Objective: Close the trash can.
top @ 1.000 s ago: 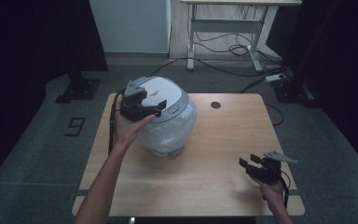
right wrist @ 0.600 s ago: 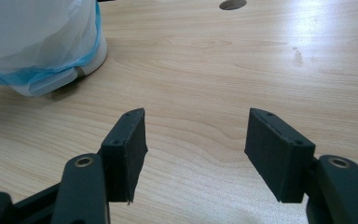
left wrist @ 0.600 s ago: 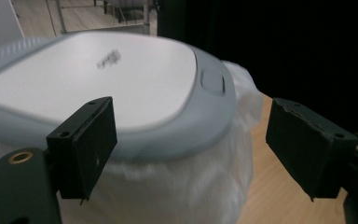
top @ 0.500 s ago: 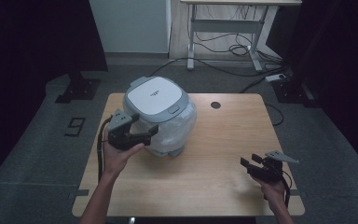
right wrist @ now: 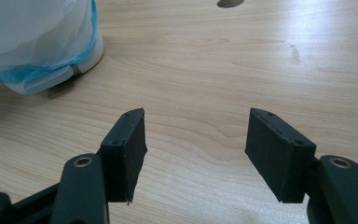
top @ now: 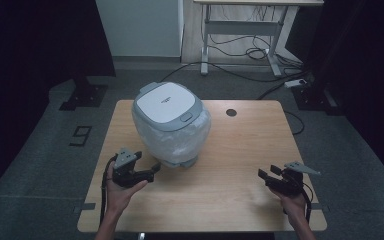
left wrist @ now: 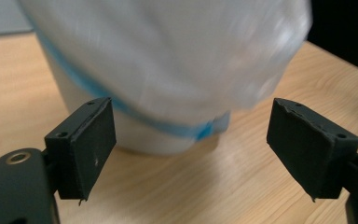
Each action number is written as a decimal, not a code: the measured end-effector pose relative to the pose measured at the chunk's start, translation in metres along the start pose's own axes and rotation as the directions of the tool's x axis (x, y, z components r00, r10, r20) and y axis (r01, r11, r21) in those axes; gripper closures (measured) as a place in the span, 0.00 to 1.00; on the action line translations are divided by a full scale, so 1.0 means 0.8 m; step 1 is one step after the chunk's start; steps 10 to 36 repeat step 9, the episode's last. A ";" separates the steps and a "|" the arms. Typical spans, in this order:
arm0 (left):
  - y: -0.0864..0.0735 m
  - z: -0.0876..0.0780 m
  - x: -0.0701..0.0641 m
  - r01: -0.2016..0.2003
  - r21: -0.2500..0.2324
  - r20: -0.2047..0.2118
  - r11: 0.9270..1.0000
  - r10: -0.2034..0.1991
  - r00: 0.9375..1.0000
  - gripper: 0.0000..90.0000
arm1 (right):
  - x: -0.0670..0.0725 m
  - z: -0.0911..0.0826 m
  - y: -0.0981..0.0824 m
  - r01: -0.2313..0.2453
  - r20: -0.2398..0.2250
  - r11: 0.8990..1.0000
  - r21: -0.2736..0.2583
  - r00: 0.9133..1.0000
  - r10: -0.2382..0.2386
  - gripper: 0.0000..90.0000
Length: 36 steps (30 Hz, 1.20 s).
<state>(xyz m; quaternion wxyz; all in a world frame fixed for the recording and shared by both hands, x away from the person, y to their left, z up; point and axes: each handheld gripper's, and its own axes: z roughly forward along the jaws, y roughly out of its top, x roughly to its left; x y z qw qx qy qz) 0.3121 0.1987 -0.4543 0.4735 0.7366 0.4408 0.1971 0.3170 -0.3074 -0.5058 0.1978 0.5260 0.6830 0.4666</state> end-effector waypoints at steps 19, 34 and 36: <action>-0.013 0.009 0.009 0.010 0.035 -0.011 0.999 -0.010 1.000 0.17 | -0.005 0.000 -0.001 -0.002 0.014 1.000 0.000 1.000 0.002 0.41; -0.013 0.009 0.009 0.010 0.035 -0.011 0.999 -0.010 1.000 0.17 | -0.005 0.000 -0.001 -0.002 0.014 1.000 0.000 1.000 0.002 0.41; -0.013 0.009 0.009 0.010 0.035 -0.011 0.999 -0.010 1.000 0.17 | -0.005 0.000 -0.001 -0.002 0.014 1.000 0.000 1.000 0.002 0.41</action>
